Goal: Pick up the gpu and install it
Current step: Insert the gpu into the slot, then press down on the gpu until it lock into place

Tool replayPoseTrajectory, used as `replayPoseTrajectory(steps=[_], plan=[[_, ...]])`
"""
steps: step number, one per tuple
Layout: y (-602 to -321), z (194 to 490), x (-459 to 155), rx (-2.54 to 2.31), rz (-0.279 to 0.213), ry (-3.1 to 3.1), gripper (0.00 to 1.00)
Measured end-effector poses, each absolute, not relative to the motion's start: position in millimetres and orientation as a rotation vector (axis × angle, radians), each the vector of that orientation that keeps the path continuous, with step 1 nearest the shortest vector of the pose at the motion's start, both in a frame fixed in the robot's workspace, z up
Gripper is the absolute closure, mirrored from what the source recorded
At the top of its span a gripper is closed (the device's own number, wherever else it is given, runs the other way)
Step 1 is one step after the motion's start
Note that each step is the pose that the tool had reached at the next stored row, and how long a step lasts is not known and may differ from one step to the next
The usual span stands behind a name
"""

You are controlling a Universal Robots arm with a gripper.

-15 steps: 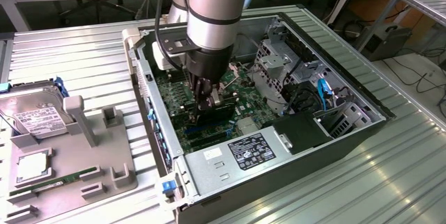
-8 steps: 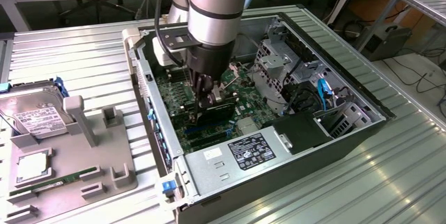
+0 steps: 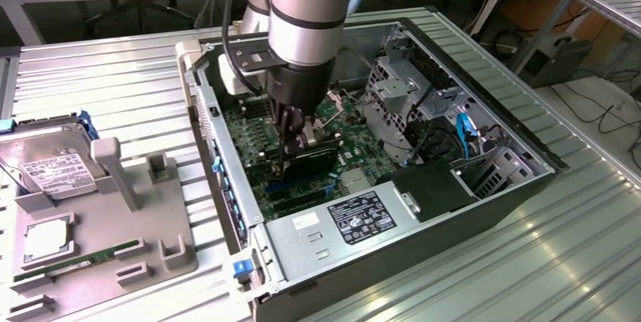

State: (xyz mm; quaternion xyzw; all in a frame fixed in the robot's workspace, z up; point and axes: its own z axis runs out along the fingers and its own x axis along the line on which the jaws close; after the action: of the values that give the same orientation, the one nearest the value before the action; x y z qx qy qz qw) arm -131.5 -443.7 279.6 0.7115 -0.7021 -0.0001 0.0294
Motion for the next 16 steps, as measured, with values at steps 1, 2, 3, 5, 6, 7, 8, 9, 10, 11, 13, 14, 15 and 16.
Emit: replayPoseTrajectory(steps=[1, 2, 3, 5, 6, 7, 8, 9, 10, 11, 13, 14, 15, 16], plan=[[-443.7, 278.9, -131.6, 2.195, 0.000, -2.165, 0.89], [-443.7, 278.4, -131.7, 2.195, 0.000, -2.164, 0.89], [-443.6, 278.0, -132.0, 2.195, 0.002, -2.163, 0.89], [-443.7, 277.5, -132.5, 2.195, 0.004, -2.161, 0.89], [-443.7, 277.3, -132.8, 2.195, 0.005, -2.160, 0.89], [-443.7, 277.1, -133.0, 2.195, 0.006, -2.159, 0.89], [-443.7, 276.8, -133.3, 2.194, 0.007, -2.158, 0.89], [-443.7, 276.6, -133.5, 2.194, 0.008, -2.158, 0.89], [-443.7, 276.4, -133.8, 2.193, 0.010, -2.157, 0.89], [-443.7, 276.1, -134.1, 2.193, 0.011, -2.155, 0.89], [-443.7, 275.3, -134.5, 2.192, 0.014, -2.154, 0.89], [-443.7, 274.9, -134.7, 2.192, 0.016, -2.153, 0.89], [-443.7, 274.6, -134.9, 2.191, 0.017, -2.151, 0.89], [-443.7, 274.4, -135.2, 2.191, 0.018, -2.150, 0.89]])
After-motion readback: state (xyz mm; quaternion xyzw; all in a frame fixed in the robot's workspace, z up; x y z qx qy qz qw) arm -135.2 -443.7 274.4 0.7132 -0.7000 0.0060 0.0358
